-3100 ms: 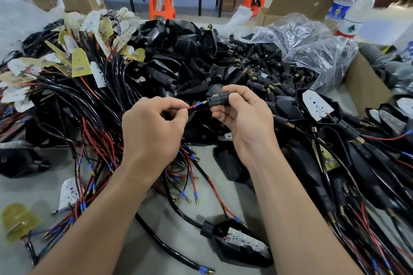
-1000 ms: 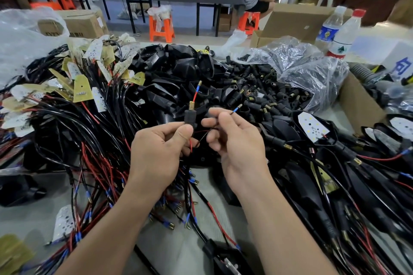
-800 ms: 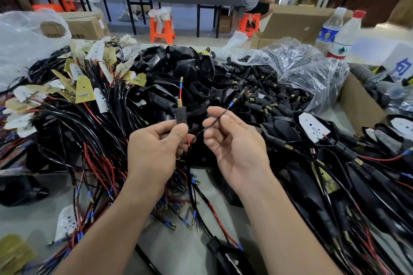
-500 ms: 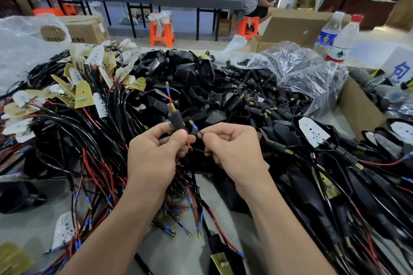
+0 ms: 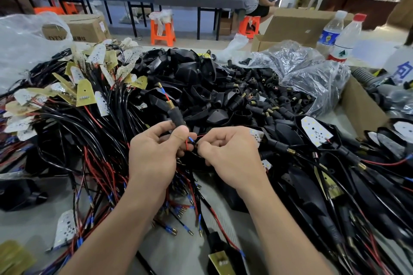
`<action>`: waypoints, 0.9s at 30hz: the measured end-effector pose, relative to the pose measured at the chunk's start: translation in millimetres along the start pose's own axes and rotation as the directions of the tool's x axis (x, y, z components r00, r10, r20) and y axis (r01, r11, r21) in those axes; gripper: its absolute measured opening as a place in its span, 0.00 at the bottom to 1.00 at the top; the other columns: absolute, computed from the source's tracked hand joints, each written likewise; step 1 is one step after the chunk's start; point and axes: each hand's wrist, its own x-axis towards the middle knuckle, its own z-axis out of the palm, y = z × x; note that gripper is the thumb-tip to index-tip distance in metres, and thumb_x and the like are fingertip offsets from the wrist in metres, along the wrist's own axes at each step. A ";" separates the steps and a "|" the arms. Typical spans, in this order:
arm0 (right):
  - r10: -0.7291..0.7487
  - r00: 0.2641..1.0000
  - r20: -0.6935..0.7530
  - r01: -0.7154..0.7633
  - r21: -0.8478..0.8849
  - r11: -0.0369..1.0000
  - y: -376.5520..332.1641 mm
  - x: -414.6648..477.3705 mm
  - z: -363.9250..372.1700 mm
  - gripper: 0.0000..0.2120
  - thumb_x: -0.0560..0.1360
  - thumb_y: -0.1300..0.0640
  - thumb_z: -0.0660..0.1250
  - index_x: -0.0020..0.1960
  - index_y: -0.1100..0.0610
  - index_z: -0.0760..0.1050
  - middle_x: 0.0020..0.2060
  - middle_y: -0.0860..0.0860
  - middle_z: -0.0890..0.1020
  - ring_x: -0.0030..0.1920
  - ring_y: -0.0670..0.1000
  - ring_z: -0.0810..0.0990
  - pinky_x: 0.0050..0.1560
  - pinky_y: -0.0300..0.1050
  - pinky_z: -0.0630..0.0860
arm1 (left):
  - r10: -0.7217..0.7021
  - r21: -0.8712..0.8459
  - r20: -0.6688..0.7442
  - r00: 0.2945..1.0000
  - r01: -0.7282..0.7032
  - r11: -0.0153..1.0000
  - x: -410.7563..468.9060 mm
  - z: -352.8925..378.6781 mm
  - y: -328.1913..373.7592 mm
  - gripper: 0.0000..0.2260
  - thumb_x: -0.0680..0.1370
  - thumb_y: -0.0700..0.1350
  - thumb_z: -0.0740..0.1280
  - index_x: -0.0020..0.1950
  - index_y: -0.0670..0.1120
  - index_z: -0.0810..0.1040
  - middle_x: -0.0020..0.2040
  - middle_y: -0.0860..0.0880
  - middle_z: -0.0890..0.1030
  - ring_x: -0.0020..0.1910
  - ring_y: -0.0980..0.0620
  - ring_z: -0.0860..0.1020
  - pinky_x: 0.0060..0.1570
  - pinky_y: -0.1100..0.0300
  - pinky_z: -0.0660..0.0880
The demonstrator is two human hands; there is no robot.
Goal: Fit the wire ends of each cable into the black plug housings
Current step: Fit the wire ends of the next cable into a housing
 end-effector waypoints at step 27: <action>0.122 0.992 -0.019 -0.120 0.089 0.989 -2.3 1.1 1.2 0.09 0.68 0.61 0.69 0.30 0.53 0.80 0.22 0.49 0.77 0.26 0.47 0.72 0.27 0.37 0.67 | -0.019 -0.057 0.064 0.998 0.023 0.998 -4.1 4.4 3.4 0.04 0.80 0.39 0.71 0.53 0.42 0.84 0.45 0.46 0.89 0.44 0.54 0.86 0.41 0.67 0.78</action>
